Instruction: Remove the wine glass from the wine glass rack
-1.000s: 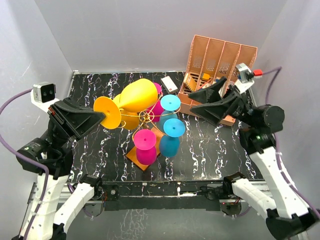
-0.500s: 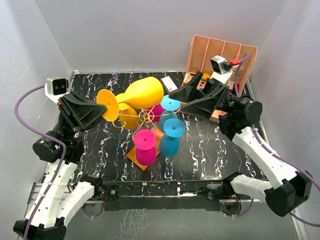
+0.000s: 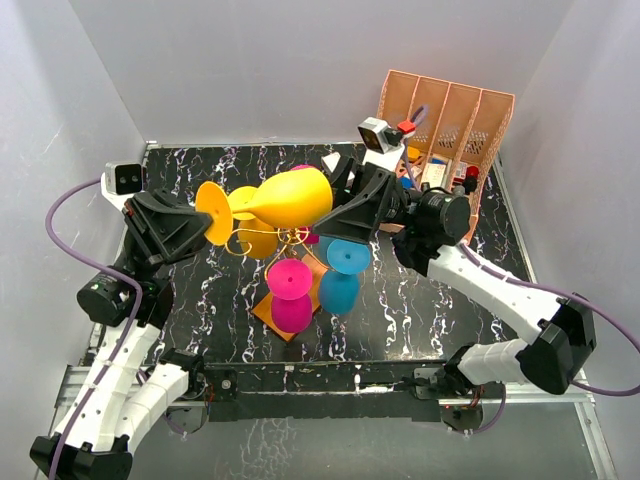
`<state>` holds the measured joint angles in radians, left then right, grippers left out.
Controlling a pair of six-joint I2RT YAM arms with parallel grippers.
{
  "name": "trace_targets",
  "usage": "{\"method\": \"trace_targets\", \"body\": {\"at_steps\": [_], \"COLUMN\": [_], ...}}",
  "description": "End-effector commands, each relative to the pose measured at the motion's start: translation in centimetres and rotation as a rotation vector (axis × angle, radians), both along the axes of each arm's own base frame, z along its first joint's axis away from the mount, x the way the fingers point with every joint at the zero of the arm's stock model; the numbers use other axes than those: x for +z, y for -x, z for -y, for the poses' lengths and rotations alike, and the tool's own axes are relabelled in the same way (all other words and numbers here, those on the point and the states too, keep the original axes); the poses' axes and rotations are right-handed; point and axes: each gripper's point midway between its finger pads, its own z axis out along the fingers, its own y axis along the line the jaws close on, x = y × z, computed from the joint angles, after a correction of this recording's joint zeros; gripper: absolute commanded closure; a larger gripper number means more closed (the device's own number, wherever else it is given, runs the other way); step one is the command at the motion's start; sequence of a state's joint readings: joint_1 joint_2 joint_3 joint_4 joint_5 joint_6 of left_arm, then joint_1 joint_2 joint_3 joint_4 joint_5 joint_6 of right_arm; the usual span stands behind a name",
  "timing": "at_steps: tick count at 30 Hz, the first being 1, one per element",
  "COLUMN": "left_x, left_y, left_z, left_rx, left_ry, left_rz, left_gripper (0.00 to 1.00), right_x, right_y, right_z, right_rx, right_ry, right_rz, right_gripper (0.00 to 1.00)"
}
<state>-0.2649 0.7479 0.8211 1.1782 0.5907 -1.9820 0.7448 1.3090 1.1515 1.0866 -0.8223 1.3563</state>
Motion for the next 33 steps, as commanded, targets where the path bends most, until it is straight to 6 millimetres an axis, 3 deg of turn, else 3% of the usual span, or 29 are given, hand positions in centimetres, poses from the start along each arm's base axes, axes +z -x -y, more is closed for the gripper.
{"method": "trace_targets", "body": {"at_steps": [1,5,8,9,11,19,22,27,33], "left_x": [0.3,-0.2,-0.3,-0.3,-0.5,-1.7,-2.5,-4.0,-5.3], "left_y": [0.8,0.5,0.5,0.6,0.5,0.6,0.7,0.6,0.4], "left_z": [-0.8,-0.9,-0.9,-0.9,-0.9,-0.7,-0.6,-0.2,-0.1], "left_rx": [0.023,0.029,0.034,0.040,0.052,0.140,0.164,0.206,0.289], "left_ry": [0.048,0.056,0.049,0.048,0.042,-0.021,-0.054,-0.119,-0.222], "left_rz": [0.040,0.021,0.018,0.023,0.013,-0.012,-0.031,-0.060,-0.100], "left_gripper": [1.00,1.00,0.95,0.92,0.83,0.24,0.11,0.03,0.03], "right_x": [3.6,4.1,4.6,4.6,4.7,5.2,5.1,4.7,3.1], "right_y": [3.1,3.4,3.6,3.6,3.8,4.0,2.9,0.7,-2.6], "right_z": [2.5,3.5,4.1,4.2,4.5,5.9,6.0,7.6,13.2], "right_rx": [-0.001,-0.021,-0.032,-0.033,-0.033,-0.150,-0.275,-0.550,-0.956], "right_ry": [-0.166,-0.224,-0.246,-0.250,-0.258,-0.272,-0.220,-0.109,0.031], "right_rz": [0.107,0.078,0.066,0.062,0.058,0.057,0.050,0.017,-0.083], "right_gripper": [0.53,0.73,0.91,0.92,0.92,0.92,0.92,0.92,0.92]}}
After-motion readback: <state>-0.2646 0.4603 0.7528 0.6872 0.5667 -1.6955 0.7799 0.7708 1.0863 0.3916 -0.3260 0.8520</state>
